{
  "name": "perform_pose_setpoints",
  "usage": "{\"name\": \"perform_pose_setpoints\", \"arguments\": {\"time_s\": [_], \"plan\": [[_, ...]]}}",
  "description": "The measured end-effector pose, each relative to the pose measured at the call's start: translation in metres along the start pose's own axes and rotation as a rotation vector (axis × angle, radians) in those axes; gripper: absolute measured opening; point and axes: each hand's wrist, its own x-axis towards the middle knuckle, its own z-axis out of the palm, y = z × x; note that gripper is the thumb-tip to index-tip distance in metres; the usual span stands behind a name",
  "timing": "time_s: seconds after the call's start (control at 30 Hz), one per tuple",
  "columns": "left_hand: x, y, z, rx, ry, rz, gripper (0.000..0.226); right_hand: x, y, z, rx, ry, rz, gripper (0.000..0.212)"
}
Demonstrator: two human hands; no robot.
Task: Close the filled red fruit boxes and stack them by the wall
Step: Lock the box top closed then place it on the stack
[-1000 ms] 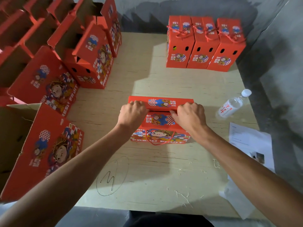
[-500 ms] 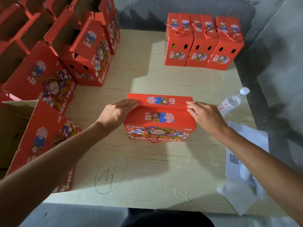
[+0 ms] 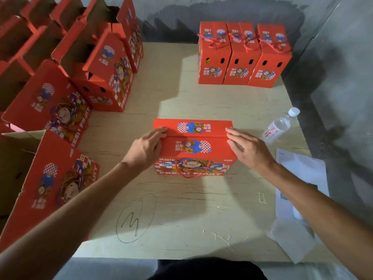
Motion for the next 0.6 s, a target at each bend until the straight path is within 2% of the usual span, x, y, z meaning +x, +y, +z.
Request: {"name": "perform_pose_setpoints", "arguments": {"time_s": [0.07,0.1,0.2,0.3,0.4,0.5,0.6], "plan": [[-0.001,0.019,0.012,0.088,0.034,-0.014,0.028,-0.004,-0.001,0.004,0.02,0.014,0.031,0.023],[0.001,0.028,0.017,0.15,0.016,-0.007,0.034,-0.003,-0.002,0.006,0.029,0.027,0.048,0.022],[0.012,0.054,0.03,0.323,-0.111,-0.088,0.05,-0.002,0.001,0.009,0.022,0.048,0.061,0.021],[0.019,0.076,0.051,0.344,-0.209,-0.206,0.053,-0.009,-0.001,0.017,-0.01,0.145,0.103,0.024],[0.02,0.083,0.061,0.349,-0.221,-0.236,0.051,-0.012,-0.007,0.028,0.014,0.199,0.2,0.033],[0.019,0.082,0.062,0.367,-0.185,-0.247,0.047,0.001,0.007,0.026,0.015,0.117,0.172,0.035],[0.022,0.079,0.063,0.358,-0.177,-0.223,0.045,0.03,0.019,0.023,0.088,-0.096,0.348,0.034]]}}
